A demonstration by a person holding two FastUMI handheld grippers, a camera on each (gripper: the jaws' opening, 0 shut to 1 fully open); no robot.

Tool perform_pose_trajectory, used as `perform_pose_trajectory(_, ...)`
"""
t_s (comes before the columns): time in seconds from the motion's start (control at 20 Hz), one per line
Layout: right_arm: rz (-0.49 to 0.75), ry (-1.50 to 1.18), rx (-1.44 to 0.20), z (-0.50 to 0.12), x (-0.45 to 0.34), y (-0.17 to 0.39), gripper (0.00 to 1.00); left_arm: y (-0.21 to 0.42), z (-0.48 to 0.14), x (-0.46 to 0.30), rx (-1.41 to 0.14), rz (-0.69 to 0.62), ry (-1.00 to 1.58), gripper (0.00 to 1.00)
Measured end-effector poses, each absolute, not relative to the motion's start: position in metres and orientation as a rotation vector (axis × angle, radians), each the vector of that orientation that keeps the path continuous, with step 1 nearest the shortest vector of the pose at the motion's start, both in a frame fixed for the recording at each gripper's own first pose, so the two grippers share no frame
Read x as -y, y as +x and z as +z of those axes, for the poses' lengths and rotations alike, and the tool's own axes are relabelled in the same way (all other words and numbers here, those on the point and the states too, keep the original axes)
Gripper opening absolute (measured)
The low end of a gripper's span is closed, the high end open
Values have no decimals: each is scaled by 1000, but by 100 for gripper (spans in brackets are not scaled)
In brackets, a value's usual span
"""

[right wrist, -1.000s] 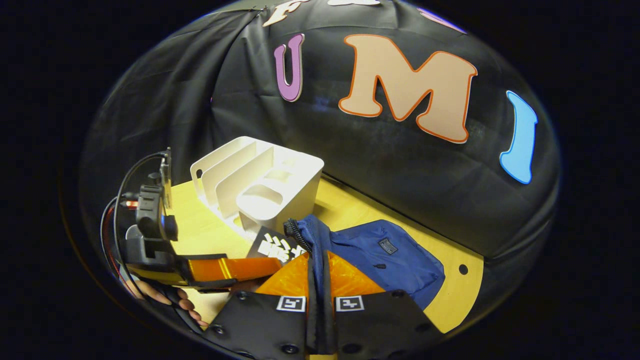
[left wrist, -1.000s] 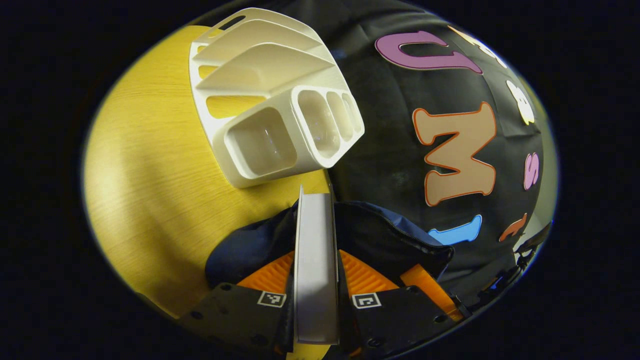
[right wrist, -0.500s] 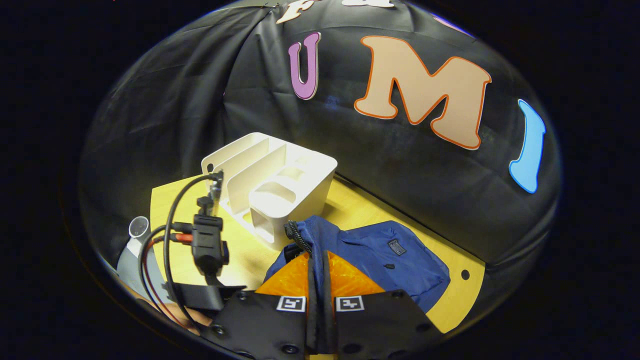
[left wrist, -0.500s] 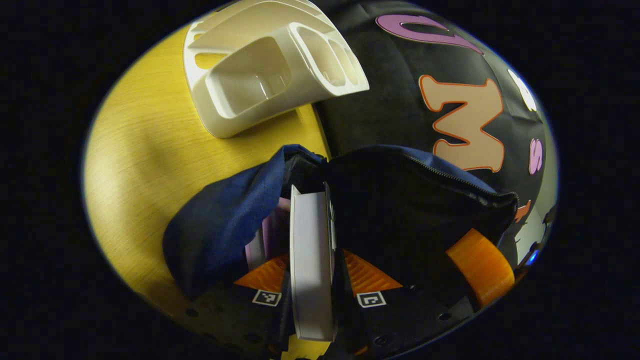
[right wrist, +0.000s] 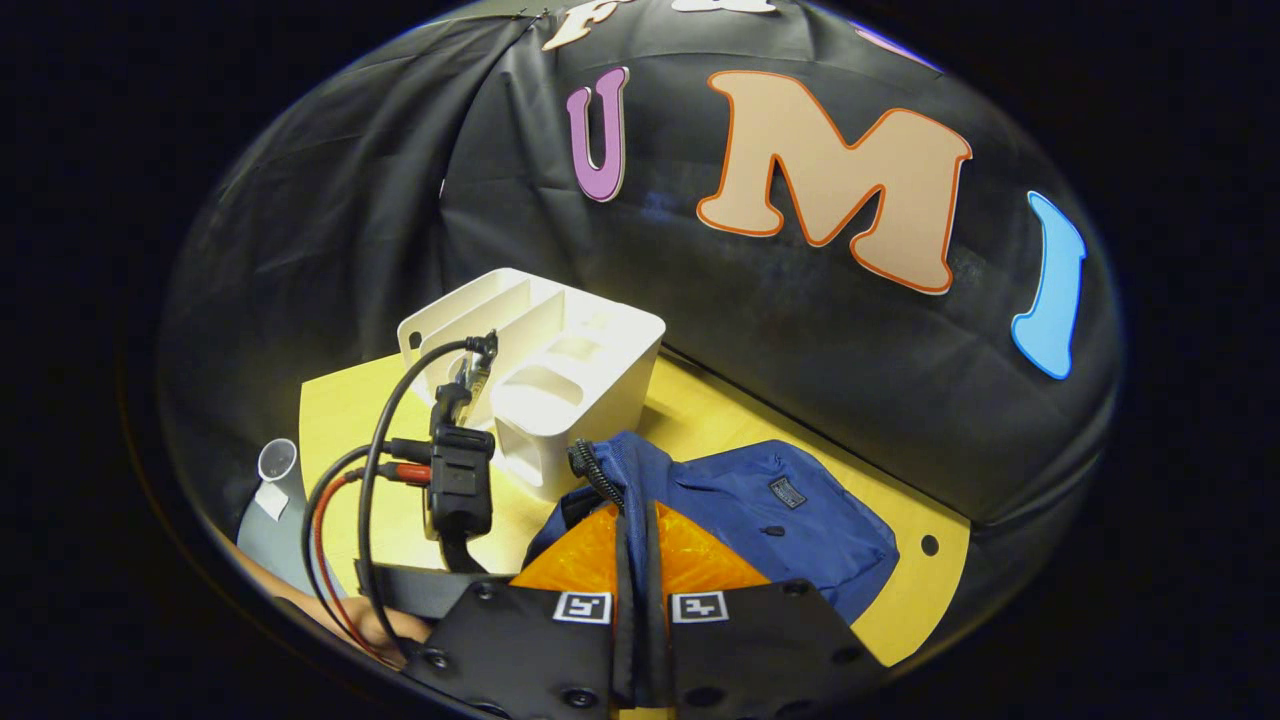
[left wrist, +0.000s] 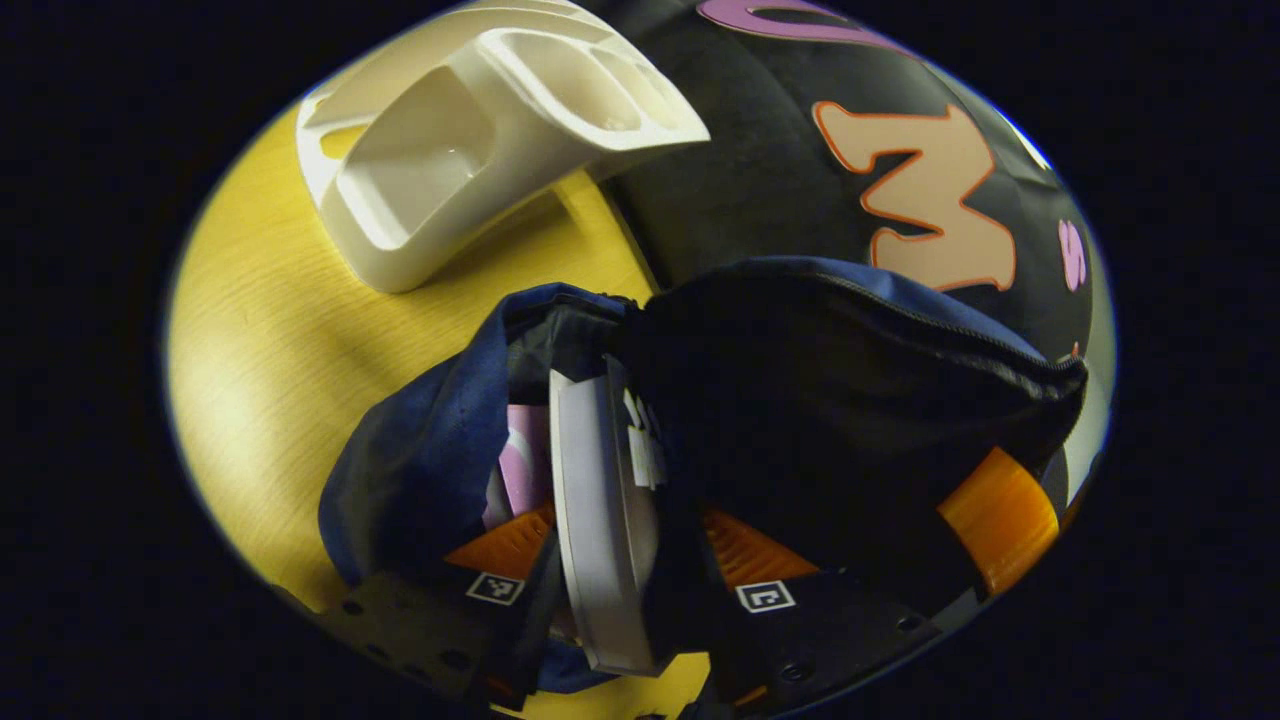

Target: Open the schoolbag, grab two books from the bookshelf and put them into the schoolbag.

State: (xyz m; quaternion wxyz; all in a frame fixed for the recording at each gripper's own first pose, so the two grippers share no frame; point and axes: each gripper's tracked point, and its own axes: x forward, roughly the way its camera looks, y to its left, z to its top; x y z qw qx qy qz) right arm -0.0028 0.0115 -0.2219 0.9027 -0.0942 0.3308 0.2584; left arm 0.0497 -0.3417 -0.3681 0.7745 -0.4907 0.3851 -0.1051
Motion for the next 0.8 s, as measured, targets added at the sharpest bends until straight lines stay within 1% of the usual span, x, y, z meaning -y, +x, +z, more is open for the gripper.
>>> perform_pose_trajectory(0.1,526,-187,-687,-222,-10,-1,8,41,-362,329,-844,-251,-928,85)
perform_pose_trajectory(0.15,523,-185,-686,-221,-9,-1,8,36,-357,321,-839,-256,-882,90)
perform_pose_trajectory(0.3,523,-166,-700,-224,-9,-3,8,35,-334,283,-780,-215,-843,90)
perform_pose_trajectory(0.4,524,-164,-707,-227,-10,-6,13,40,-312,252,-725,-177,-840,90)
perform_pose_trajectory(0.45,524,-155,-713,-228,-12,-8,17,43,-301,237,-699,-164,-836,90)
perform_pose_trajectory(0.5,523,-138,-723,-229,-16,-12,27,47,-290,223,-671,-155,-831,90)
perform_pose_trajectory(0.55,523,-121,-728,-225,-19,-17,31,49,-278,207,-642,-152,-819,90)
perform_pose_trajectory(0.7,517,-55,-713,-208,-33,-29,73,55,-246,165,-561,-155,-729,90)
perform_pose_trajectory(0.8,492,-28,-638,-185,-39,-28,100,58,-229,140,-514,-158,-646,90)
